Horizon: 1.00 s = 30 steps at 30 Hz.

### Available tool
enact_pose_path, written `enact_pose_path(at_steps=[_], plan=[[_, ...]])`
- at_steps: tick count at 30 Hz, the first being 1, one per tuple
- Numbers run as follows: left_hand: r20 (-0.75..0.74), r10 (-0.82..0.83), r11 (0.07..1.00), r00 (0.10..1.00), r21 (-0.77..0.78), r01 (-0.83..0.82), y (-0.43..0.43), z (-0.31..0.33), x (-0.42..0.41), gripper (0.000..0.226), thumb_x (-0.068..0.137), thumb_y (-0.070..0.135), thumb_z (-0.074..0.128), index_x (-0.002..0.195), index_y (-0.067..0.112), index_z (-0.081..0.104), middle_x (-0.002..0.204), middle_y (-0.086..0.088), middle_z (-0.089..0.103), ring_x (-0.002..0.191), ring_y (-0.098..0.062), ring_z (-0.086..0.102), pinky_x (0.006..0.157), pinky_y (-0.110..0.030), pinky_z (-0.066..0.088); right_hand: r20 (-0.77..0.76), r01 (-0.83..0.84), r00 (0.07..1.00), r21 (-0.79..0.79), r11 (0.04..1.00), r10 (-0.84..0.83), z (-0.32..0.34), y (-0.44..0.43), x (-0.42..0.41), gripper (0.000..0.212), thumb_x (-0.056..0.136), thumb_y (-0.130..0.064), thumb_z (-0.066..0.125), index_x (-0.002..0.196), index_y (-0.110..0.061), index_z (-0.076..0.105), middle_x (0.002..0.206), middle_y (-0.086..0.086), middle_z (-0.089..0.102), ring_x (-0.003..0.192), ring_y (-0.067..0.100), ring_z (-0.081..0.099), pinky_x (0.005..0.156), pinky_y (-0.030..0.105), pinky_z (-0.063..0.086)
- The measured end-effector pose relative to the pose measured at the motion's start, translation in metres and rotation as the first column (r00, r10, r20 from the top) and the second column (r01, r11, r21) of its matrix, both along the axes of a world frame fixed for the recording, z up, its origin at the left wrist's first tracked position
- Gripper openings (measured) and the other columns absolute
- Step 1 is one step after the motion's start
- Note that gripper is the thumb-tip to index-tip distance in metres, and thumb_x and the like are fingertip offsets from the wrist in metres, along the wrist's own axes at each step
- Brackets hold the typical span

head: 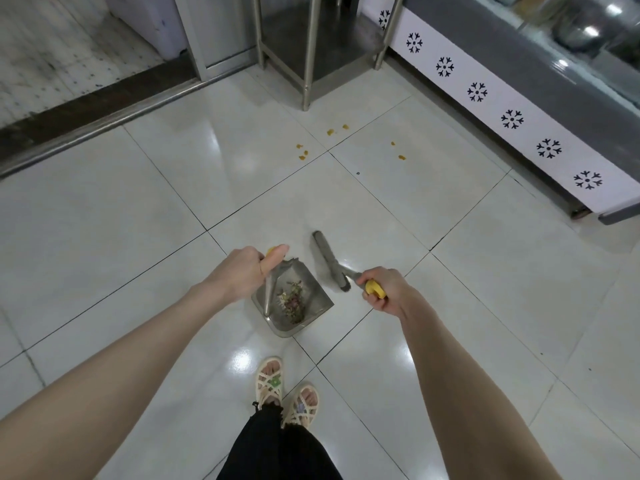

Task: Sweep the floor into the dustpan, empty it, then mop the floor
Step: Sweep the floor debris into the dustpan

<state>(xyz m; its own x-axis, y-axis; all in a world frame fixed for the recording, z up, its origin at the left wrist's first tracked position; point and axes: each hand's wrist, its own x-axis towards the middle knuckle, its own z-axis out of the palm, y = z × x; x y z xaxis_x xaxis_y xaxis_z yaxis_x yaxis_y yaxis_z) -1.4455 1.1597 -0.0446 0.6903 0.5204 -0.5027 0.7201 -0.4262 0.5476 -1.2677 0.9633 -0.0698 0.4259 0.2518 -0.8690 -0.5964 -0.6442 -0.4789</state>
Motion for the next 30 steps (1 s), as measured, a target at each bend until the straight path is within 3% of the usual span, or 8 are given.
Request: enact_pose_path(at_steps=[5, 8, 14, 17, 23, 30], plan=[[0.004, 0.056, 0.998, 0.998, -0.008, -0.056, -0.005, 0.005, -0.001, 0.07, 0.087, 0.072, 0.03, 0.061, 0.009, 0.048, 0.057, -0.009, 0.048, 0.057, -0.024, 0.046, 0.064, -0.032, 0.042, -0.166, -0.095, 0.98, 0.08, 0.992, 0.107, 0.014, -0.002, -0.015, 0.003, 0.081, -0.002, 0.053, 0.08, -0.004, 0.052, 0.057, 0.005, 0.041, 0.031, 0.009, 0.033, 0.032, 0.013, 0.018], [0.022, 0.102, 0.994, 0.995, -0.037, -0.101, -0.009, 0.011, -0.003, 0.07, 0.089, 0.068, 0.032, 0.061, 0.007, 0.049, 0.05, -0.005, 0.047, 0.049, -0.023, 0.045, 0.057, -0.03, 0.038, -0.14, -0.064, 0.987, 0.093, 0.994, 0.076, 0.033, -0.002, -0.001, 0.009, 0.083, -0.003, 0.054, 0.074, -0.004, 0.051, 0.055, 0.007, 0.046, 0.029, 0.009, 0.033, 0.029, 0.011, 0.018], [0.006, 0.046, 0.998, 0.999, -0.035, -0.046, -0.019, 0.013, -0.007, 0.072, 0.083, 0.076, 0.028, 0.063, 0.009, 0.047, 0.055, -0.009, 0.042, 0.052, -0.023, 0.042, 0.057, -0.03, 0.038, -0.063, -0.077, 0.995, 0.037, 0.996, 0.079, 0.048, -0.01, 0.014, 0.006, 0.08, -0.005, 0.056, 0.083, -0.002, 0.053, 0.062, 0.01, 0.045, 0.028, 0.01, 0.032, 0.028, 0.013, 0.02], [0.028, 0.059, 0.998, 0.998, -0.031, -0.058, -0.021, 0.024, -0.01, 0.07, 0.088, 0.069, 0.031, 0.062, 0.007, 0.05, 0.051, -0.005, 0.046, 0.051, -0.024, 0.044, 0.054, -0.029, 0.038, -0.019, -0.074, 0.997, 0.031, 0.997, 0.074, 0.044, -0.018, 0.013, 0.01, 0.078, -0.005, 0.057, 0.088, -0.004, 0.053, 0.065, 0.011, 0.046, 0.031, 0.011, 0.033, 0.029, 0.014, 0.02], [0.038, 0.119, 0.993, 0.992, -0.023, -0.118, -0.028, 0.033, -0.031, 0.07, 0.091, 0.064, 0.034, 0.06, 0.005, 0.053, 0.05, -0.003, 0.047, 0.049, -0.021, 0.044, 0.051, -0.026, 0.035, 0.066, -0.038, 0.997, 0.062, 0.997, 0.034, 0.037, -0.015, 0.003, 0.006, 0.077, -0.001, 0.056, 0.08, -0.004, 0.052, 0.063, 0.01, 0.044, 0.029, 0.012, 0.034, 0.033, 0.012, 0.018], [0.007, 0.14, 0.99, 0.99, -0.031, -0.14, -0.023, 0.036, -0.071, 0.069, 0.092, 0.063, 0.034, 0.055, 0.007, 0.05, 0.043, 0.001, 0.043, 0.046, -0.018, 0.043, 0.047, -0.024, 0.033, 0.135, -0.02, 0.991, -0.015, 1.0, 0.021, 0.013, -0.007, -0.04, 0.009, 0.074, 0.0, 0.058, 0.07, -0.004, 0.052, 0.056, 0.009, 0.045, 0.033, 0.016, 0.035, 0.034, 0.013, 0.02]])
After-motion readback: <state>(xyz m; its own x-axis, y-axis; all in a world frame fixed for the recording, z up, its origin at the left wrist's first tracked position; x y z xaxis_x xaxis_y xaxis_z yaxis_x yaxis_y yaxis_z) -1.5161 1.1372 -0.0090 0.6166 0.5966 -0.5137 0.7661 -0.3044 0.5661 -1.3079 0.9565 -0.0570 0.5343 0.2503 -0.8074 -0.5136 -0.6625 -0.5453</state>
